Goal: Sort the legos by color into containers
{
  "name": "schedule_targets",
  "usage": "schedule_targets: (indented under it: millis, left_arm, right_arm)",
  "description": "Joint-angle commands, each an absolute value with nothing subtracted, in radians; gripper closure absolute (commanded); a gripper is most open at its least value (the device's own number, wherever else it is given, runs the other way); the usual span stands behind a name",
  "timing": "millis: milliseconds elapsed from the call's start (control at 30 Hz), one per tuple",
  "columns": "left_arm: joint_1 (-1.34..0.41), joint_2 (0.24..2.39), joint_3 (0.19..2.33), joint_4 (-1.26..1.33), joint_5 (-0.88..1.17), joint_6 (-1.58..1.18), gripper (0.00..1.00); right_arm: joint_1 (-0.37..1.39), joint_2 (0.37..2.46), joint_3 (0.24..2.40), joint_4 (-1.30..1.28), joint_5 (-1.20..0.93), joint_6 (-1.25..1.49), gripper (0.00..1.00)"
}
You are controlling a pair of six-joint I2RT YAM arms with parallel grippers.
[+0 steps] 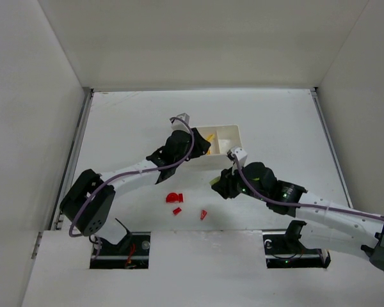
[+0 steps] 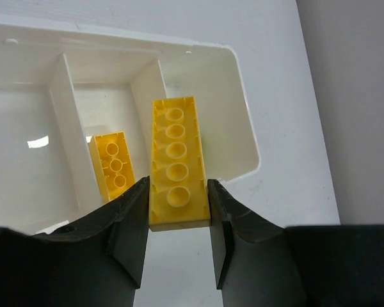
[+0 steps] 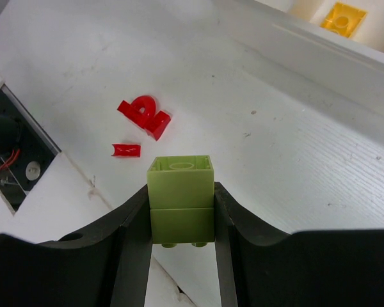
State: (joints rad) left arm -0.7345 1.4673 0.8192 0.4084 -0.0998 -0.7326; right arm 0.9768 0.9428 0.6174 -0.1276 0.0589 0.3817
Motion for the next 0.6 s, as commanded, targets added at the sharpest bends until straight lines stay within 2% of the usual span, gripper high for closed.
schedule_targets:
  millis: [0, 167, 200, 267, 367, 567]
  left_arm:
    - [-0.742, 1.497, 0.879, 0.443, -0.130, -0.703, 0.68]
    - [-0.737, 1.509, 0.881, 0.445, -0.130, -0.695, 0.35]
    - [-0.740, 1.502, 0.881, 0.445, -0.129, -0.687, 0.30]
    - [-0.745, 1.477, 0.873, 0.445, -0.123, -0.670, 0.25]
    - [-0.749, 1.396, 0.841, 0.440, -0.100, -0.657, 0.27]
    - [-0.736, 1.137, 0.689, 0.338, 0.055, -0.690, 0.48]
  right_arm:
    - [0.986, 0.922, 0.611, -0.104, 0.090, 0.399, 0.71]
    - [0.986, 0.919, 0.604, -0.101, 0.095, 0.405, 0.71]
    - [0.986, 0.922, 0.604, -0.100, 0.092, 0.405, 0.71]
    - [0.986, 0.933, 0.607, -0.097, 0.087, 0.400, 0.71]
    - [0.979, 0.953, 0.620, -0.095, 0.072, 0.391, 0.71]
    - [0.946, 1.011, 0.650, -0.043, -0.056, 0.348, 0.71]
